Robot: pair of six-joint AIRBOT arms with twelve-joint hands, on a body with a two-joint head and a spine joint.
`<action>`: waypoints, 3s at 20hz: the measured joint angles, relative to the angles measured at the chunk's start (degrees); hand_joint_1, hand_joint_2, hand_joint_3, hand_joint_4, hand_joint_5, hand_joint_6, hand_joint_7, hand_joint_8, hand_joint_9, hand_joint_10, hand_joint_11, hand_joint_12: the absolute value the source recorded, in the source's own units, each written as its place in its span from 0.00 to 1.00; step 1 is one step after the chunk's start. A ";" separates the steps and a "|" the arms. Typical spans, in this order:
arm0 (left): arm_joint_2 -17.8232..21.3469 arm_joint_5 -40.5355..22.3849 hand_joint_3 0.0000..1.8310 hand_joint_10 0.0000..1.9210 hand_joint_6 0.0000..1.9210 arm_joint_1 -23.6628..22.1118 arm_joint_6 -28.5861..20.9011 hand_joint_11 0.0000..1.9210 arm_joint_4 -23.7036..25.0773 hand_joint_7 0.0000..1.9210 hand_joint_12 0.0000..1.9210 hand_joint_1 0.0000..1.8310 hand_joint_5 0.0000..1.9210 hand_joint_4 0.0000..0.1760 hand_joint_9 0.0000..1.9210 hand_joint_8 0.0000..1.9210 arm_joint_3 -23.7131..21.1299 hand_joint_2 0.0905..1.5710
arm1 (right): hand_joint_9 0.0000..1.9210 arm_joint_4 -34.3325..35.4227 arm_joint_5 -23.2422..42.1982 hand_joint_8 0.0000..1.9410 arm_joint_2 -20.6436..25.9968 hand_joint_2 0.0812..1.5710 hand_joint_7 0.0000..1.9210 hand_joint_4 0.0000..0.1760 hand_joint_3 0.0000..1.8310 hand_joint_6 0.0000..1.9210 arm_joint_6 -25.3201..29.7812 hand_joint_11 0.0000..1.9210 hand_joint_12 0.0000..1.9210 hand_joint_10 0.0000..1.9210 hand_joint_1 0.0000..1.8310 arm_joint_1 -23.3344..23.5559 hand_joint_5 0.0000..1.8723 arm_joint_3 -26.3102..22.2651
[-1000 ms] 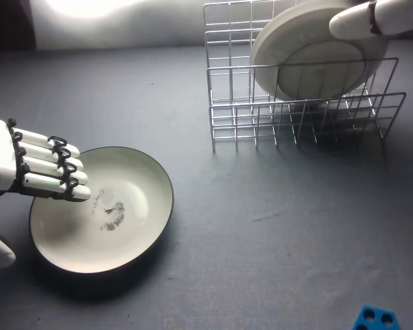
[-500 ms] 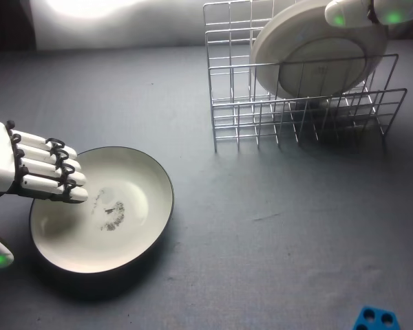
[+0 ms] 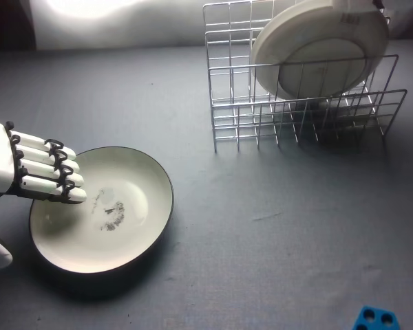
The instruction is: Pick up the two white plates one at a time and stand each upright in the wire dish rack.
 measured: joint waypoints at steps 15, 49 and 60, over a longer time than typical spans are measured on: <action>-0.24 -0.17 0.00 0.00 0.00 0.83 -0.02 0.00 -0.74 0.00 0.00 0.00 0.00 0.00 0.00 0.00 0.22 0.71 | 0.26 -14.03 1.22 0.00 1.05 0.67 0.38 0.00 0.00 0.05 -7.30 0.04 0.73 0.22 0.55 12.52 0.34 -5.09; -1.70 1.05 0.00 0.00 0.00 10.73 -8.76 0.01 -7.72 0.02 0.01 0.00 0.02 0.00 0.01 0.00 1.53 0.71 | 0.00 -10.12 -8.63 0.00 -6.19 0.60 0.00 0.00 0.00 0.00 -65.66 0.00 0.00 0.00 0.60 9.77 0.00 -26.56; -1.70 1.07 0.00 0.00 0.00 10.88 -9.09 0.01 -7.96 0.02 0.01 0.00 0.02 0.00 0.01 0.00 1.53 0.71 | 0.00 8.09 5.77 0.00 -8.24 0.60 0.00 0.00 0.00 0.00 -87.52 0.00 0.00 0.00 0.61 -1.66 0.00 -29.66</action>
